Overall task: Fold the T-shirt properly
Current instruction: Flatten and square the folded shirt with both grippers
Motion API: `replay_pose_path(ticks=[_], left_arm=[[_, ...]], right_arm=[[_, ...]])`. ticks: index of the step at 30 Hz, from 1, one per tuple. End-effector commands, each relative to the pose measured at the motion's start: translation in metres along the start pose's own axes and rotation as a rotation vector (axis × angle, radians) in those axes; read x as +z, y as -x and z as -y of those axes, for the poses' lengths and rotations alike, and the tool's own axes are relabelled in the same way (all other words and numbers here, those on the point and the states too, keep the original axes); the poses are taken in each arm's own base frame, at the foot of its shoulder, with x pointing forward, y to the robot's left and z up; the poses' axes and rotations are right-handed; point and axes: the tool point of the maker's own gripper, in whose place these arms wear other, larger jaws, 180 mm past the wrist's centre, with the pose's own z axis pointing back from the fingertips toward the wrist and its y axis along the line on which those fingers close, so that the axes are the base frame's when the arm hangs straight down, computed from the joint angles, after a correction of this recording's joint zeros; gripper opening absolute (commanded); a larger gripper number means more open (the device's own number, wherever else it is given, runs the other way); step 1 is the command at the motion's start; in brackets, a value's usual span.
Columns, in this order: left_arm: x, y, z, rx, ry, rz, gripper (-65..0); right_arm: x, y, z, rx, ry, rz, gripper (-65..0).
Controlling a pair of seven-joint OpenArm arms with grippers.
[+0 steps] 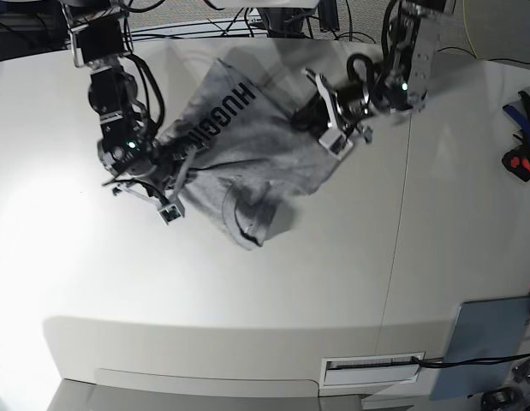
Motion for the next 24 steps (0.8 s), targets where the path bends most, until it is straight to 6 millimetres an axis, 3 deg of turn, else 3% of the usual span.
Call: replay_pose_path(ticks=[1,4,8,12,16,19,24], left_arm=[[0.003,0.025,-0.029,-0.023,-0.106,-0.137,-61.4],[-0.005,0.017,-0.049,-0.017,-0.126,-0.142,-61.4],[-0.011,-0.003,-0.069,-0.023,-0.147,-0.113,-61.4],[-0.013,-0.028,-0.079,-0.046,-0.161,-0.062,-61.4],[-0.013,-0.046,-0.085,-0.066,-0.171,-0.036,-61.4],[-0.011,-0.05,-0.089,-0.076,-0.178,-0.034,-61.3],[0.004,-0.055,-0.085,-0.094,-0.172,-0.019,-61.3]], right_arm=[[0.01,-0.013,0.006,0.002,0.022,0.052,-65.0],[0.022,-0.006,0.001,0.0,0.032,0.061,-65.0],[0.031,0.017,-0.023,0.0,-0.01,0.032,-65.0],[0.035,0.035,-0.056,-0.038,-0.075,0.018,-65.0],[0.041,0.039,-0.08,-0.071,-0.117,0.032,-65.0],[0.051,0.033,-0.075,-0.04,-0.073,0.057,-65.0],[0.065,0.026,-0.033,-0.038,0.099,0.083,-65.0]])
